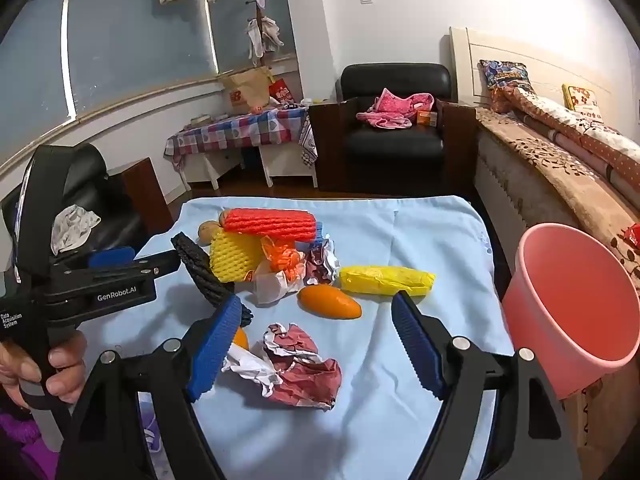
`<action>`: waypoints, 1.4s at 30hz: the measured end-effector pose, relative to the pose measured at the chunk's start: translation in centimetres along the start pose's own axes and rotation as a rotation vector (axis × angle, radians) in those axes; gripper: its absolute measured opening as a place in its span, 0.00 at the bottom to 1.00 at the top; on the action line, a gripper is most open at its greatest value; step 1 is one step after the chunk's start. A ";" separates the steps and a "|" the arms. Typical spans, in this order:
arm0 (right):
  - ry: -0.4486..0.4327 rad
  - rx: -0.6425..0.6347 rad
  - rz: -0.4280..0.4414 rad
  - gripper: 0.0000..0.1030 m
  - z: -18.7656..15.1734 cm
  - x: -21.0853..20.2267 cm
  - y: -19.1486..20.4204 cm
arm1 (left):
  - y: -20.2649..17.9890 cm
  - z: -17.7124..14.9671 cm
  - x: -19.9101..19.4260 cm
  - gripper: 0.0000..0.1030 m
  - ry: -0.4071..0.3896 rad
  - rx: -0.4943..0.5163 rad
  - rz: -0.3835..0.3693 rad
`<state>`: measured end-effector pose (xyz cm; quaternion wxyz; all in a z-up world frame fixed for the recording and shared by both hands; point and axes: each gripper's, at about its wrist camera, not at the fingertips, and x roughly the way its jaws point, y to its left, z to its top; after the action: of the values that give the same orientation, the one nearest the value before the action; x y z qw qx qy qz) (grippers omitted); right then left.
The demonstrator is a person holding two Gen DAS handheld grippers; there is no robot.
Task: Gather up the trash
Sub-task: 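Move the left tool toward the black knit glove on the table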
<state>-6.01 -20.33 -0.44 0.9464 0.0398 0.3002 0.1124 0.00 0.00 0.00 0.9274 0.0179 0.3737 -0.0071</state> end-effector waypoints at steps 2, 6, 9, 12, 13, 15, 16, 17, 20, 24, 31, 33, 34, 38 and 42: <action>0.003 0.007 0.001 0.74 0.0 0.0 -0.1 | 0.0 0.0 0.0 0.72 0.001 0.001 0.001; -0.003 0.003 -0.005 0.74 0.0 -0.1 -0.1 | 0.0 0.0 0.0 0.72 0.001 -0.001 -0.001; -0.007 0.001 -0.009 0.74 0.0 -0.2 -0.1 | 0.1 0.1 0.0 0.72 0.002 -0.002 -0.003; -0.010 0.017 -0.010 0.74 -0.5 -0.3 -0.2 | 0.0 0.0 0.0 0.72 -0.002 0.002 0.000; -0.011 0.017 -0.012 0.74 -0.5 -0.3 -0.2 | 0.0 0.0 0.0 0.72 -0.001 0.002 0.001; -0.011 0.026 -0.013 0.74 -0.1 -0.6 -0.5 | 0.0 0.0 0.0 0.72 0.000 -0.001 0.002; -0.012 0.026 -0.014 0.74 -0.1 -0.6 -0.5 | 0.1 0.0 0.1 0.72 0.002 -0.003 0.002; -0.013 0.027 -0.015 0.74 -0.1 -0.6 -0.5 | 0.1 0.0 0.1 0.72 0.003 -0.005 0.003; -0.012 0.028 -0.016 0.74 -0.1 -0.7 -0.5 | 0.0 0.0 -0.1 0.72 0.002 -0.004 0.003; -0.009 0.030 -0.018 0.74 -0.1 -0.6 -0.5 | 0.1 0.0 -0.2 0.72 0.002 -0.005 0.003; -0.010 0.033 -0.020 0.74 -0.2 -0.5 -0.7 | 0.0 -0.1 0.2 0.72 0.009 -0.006 0.001; -0.013 0.041 -0.023 0.74 -0.2 -0.5 -0.9 | 0.2 -0.3 0.3 0.72 0.012 -0.006 -0.001; -0.011 0.045 -0.025 0.74 -0.3 -0.3 -1.1 | 0.3 -0.3 0.7 0.72 0.014 -0.005 -0.004; -0.006 0.053 -0.030 0.74 -0.3 0.0 -1.4 | 0.2 -0.3 0.8 0.72 0.019 -0.006 -0.005; -0.003 0.052 -0.030 0.74 -0.3 0.1 -1.4 | 0.2 -0.3 1.0 0.72 0.023 -0.005 -0.007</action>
<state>-5.83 -21.62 -0.98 0.9470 0.0602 0.3023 0.0903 0.47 0.20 -0.89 0.9230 0.0144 0.3845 -0.0092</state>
